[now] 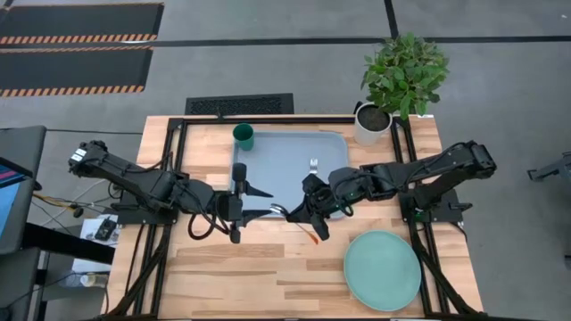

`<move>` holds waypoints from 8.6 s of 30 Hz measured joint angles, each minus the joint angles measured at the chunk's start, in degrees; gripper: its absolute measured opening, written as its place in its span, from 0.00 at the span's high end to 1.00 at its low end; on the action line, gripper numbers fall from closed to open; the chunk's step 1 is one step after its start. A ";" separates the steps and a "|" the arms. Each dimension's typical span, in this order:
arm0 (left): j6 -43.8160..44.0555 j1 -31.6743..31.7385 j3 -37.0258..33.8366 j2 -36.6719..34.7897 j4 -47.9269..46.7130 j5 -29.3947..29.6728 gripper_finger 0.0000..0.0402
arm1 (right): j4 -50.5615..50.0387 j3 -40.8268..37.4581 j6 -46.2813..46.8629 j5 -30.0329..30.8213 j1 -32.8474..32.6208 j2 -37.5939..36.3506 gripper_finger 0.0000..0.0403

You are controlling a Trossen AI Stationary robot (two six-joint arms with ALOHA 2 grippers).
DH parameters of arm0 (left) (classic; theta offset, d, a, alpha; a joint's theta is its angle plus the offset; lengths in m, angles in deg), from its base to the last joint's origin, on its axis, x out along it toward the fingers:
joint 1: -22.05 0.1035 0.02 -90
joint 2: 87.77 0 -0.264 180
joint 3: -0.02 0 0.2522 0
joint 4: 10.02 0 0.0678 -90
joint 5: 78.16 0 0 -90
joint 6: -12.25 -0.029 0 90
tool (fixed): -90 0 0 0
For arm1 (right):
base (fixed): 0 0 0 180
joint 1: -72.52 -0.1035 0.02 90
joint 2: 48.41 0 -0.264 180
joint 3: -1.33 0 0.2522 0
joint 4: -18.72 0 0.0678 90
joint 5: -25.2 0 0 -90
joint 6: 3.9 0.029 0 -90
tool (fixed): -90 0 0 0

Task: Pick and place plate/cup/fork/spoon on tray
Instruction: Put the orange spoon on the gray tray to the right of the orange fork, then adjust the orange fork on the gray tray

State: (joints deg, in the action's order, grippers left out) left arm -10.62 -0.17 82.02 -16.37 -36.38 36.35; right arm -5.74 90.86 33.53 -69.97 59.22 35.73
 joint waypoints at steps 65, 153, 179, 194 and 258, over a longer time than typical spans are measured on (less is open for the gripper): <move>17.62 0.79 0.01 -0.03 -6.07 3.69 1.00 | -6.68 -0.09 -1.63 -0.86 6.17 -2.47 0.52; -4.61 37.97 63.41 65.09 -36.96 -35.20 0.58 | -52.35 -2.12 -0.10 17.17 1.90 -27.49 0.61; 34.60 10.59 65.26 25.74 -65.93 1.27 0.69 | -22.77 -2.12 -24.27 13.04 26.65 14.30 0.71; 54.61 1.93 45.71 25.68 -69.81 13.37 0.90 | -16.41 -2.10 -25.65 5.13 26.84 26.91 0.97; 69.20 22.49 -37.90 9.75 7.52 -9.15 1.00 | -28.21 -2.12 -23.76 6.70 20.39 23.93 0.97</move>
State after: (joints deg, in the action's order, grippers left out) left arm 58.58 22.32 44.12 -6.62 -28.86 27.21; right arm -33.95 88.74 9.77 -63.27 79.61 59.66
